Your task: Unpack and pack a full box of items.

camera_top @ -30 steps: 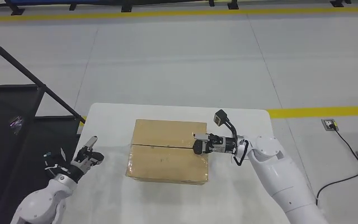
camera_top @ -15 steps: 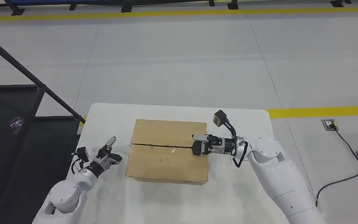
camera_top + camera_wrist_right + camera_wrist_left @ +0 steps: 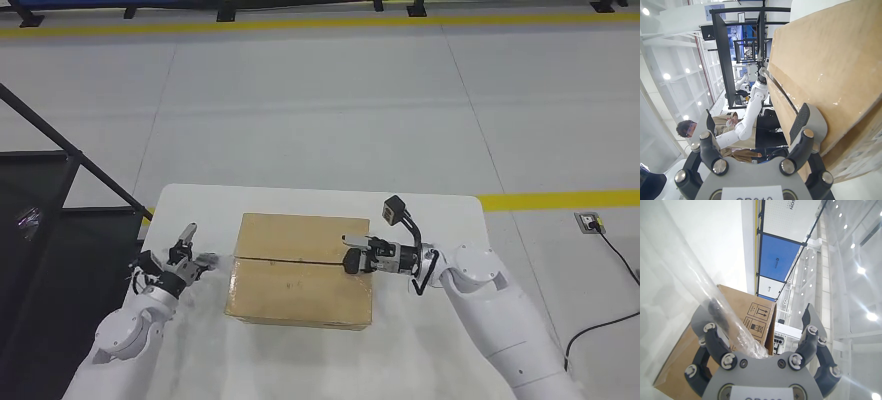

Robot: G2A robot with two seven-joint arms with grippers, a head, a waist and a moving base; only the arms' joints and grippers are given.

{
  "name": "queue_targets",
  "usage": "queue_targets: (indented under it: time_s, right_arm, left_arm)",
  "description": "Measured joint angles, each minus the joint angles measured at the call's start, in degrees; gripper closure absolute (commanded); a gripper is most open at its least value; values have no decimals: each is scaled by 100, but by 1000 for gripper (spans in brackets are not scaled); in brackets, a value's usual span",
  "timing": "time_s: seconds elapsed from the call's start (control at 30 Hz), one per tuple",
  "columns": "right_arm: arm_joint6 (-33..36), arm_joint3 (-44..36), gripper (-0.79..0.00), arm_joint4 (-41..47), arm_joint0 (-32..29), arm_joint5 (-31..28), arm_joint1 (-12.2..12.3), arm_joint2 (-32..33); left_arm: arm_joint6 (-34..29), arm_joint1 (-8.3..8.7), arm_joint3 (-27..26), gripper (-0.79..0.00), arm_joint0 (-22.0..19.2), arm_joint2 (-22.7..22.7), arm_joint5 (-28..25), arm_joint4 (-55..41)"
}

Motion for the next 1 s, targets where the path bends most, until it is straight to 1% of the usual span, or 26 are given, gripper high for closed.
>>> queue_targets:
  time_s: [0.17,0.33,0.53,0.73,0.8,0.87,1.0]
  right_arm:
    - [-195,123,-785,-13,67,61,-22,-49]
    - [-438,313,-785,143,146,95,-62,-67]
    - [-466,463,-785,213,206,58,-87,-103]
    - [-418,538,-785,227,227,30,-97,-126]
    - [-441,545,-785,287,215,-56,-101,-103]
    - [-384,458,-785,419,157,-277,-95,-31]
    - [-67,23,-785,766,-110,-760,-27,257]
  left_arm:
    - [54,4,-335,-785,282,-247,-388,-180]
    - [379,-3,-892,-785,673,-441,-756,-120]
    - [804,-12,-1540,-785,1090,-606,-988,217]
    - [1203,-33,-2104,-785,1406,-672,-1134,666]
    - [1277,-40,-2226,-785,1488,-703,-1162,726]
    - [1330,-46,-2333,-785,1570,-750,-1176,765]
    - [1409,-58,-2454,-785,1681,-809,-1196,871]
